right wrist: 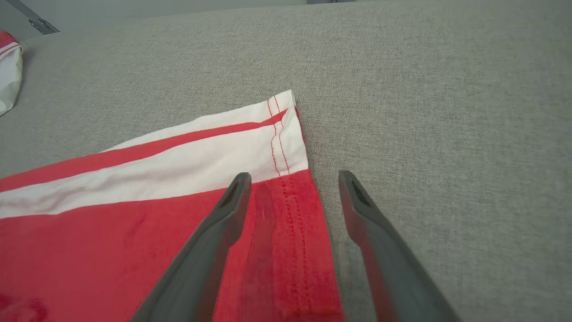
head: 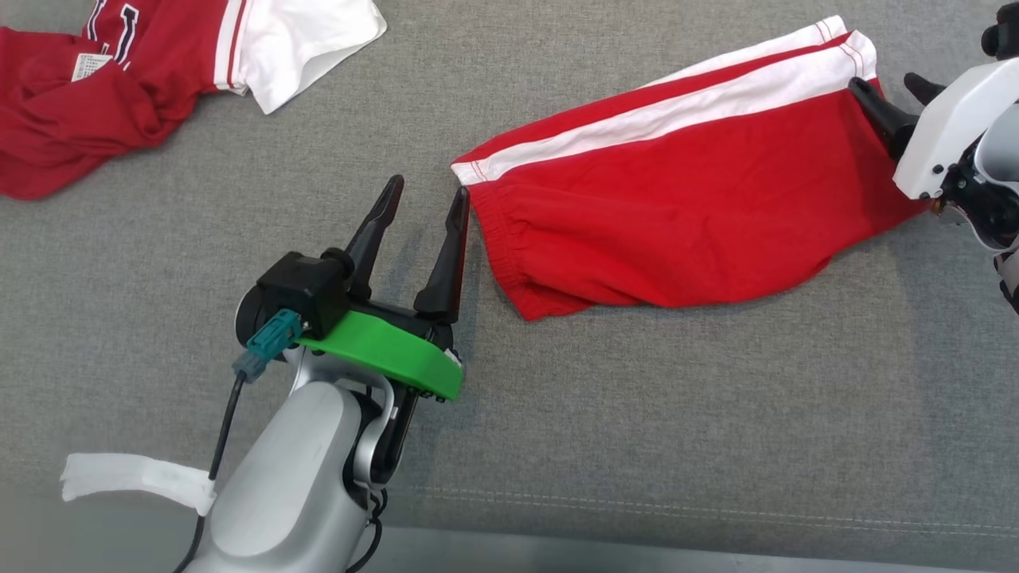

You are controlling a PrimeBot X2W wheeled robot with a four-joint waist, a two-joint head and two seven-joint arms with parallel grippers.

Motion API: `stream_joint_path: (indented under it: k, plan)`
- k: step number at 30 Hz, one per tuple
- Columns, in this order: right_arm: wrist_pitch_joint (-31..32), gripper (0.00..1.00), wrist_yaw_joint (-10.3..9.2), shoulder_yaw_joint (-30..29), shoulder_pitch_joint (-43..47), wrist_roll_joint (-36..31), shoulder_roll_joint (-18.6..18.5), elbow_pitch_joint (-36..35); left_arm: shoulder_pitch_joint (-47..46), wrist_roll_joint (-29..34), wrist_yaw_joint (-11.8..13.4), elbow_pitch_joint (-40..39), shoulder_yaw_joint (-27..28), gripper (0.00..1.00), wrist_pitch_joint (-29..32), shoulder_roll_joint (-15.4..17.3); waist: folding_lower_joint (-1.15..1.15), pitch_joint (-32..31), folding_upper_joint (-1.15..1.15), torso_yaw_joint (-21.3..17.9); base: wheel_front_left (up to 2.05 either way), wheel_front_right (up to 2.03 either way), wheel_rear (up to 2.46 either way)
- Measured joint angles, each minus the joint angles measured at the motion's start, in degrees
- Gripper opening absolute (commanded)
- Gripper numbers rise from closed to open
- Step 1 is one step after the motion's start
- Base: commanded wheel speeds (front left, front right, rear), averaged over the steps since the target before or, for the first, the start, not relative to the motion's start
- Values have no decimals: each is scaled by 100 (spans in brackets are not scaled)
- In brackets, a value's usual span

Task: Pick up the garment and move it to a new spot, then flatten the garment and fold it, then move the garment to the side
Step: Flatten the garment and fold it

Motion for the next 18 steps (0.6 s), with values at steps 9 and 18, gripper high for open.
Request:
stream_joint_path:
  k: [9,18]
  plan:
    - [426,100,0,178,54,359,-118,46,148,44,36,-339,2,100,0,1,0,-9,0,23,0,0,0]
    - [516,51,0,264,119,660,-111,42,259,96,68,-530,46,100,0,1,0,22,0,64,0,0,0]
